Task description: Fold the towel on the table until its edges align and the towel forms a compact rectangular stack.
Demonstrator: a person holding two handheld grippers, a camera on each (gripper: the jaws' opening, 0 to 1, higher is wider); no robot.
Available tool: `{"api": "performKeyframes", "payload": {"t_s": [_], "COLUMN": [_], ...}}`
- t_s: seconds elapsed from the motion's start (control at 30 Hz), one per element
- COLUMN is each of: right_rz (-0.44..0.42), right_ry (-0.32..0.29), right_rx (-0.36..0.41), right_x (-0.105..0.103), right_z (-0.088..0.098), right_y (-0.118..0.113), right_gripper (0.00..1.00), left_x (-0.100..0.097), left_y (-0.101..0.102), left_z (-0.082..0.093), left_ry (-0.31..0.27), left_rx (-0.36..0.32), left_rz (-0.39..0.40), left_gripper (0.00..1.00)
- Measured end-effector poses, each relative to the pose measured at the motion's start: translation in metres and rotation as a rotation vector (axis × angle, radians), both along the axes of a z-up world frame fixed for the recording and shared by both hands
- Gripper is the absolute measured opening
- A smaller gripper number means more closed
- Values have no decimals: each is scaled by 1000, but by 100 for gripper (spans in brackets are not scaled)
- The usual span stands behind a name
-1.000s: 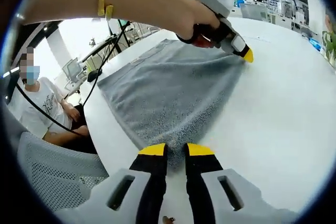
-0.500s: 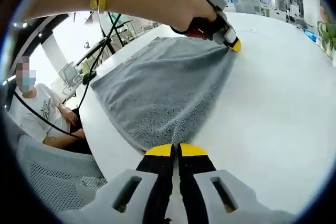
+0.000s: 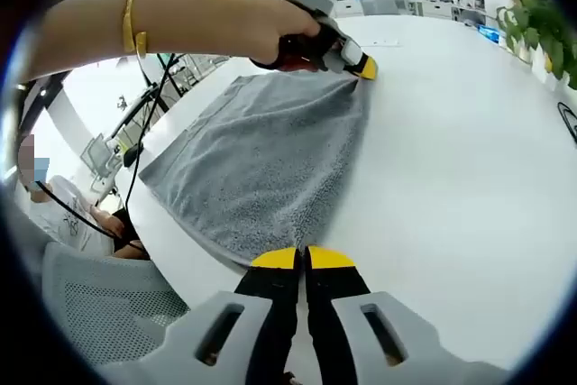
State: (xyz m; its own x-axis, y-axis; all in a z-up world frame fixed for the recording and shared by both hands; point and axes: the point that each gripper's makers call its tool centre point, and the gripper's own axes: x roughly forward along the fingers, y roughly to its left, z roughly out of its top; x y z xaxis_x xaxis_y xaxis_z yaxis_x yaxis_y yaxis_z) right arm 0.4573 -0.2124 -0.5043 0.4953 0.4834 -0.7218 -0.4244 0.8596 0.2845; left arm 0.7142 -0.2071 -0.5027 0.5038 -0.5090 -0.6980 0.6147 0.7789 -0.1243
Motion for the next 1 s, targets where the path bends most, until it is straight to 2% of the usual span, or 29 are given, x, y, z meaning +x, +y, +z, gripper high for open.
{"api": "performKeyframes", "payload": {"t_s": [0.13,0.17,0.23,0.43,0.53,0.73,0.8,0.9,0.97,1.0], "right_rz": [-50,-73,-108,-166,-180,-172,-167,-151,-131,-123], "right_ry": [-8,-9,-12,-33,-40,-60,-65,-85,-98,-105], "right_rx": [-19,-24,-34,-75,-91,-92,-77,-74,-71,-73], "right_x": [-5,-6,-7,-9,-8,-7,-5,0,2,2], "right_z": [7,10,11,21,22,31,35,41,47,49], "right_y": [-24,-33,-47,-78,-87,-79,-73,-63,-57,-54], "right_gripper": [0,0,0,0,0,0,0,0,0,0], "left_x": [-4,-11,-9,-19,-13,-20,-20,-13,-16,-15], "left_y": [-23,-32,-49,-74,-79,-78,-76,-70,-62,-61], "left_z": [8,13,21,42,47,49,54,63,70,68], "left_ry": [-7,-8,-12,-32,-39,-44,-30,-49,-56,-58], "left_rx": [-40,-61,-108,-170,-183,-192,-219,-231,-237,-237], "left_rz": [-29,-33,-39,-57,-63,-68,-68,-67,-62,-61], "left_gripper": [2,2,2,2,2,2,2,2,2,2]}}
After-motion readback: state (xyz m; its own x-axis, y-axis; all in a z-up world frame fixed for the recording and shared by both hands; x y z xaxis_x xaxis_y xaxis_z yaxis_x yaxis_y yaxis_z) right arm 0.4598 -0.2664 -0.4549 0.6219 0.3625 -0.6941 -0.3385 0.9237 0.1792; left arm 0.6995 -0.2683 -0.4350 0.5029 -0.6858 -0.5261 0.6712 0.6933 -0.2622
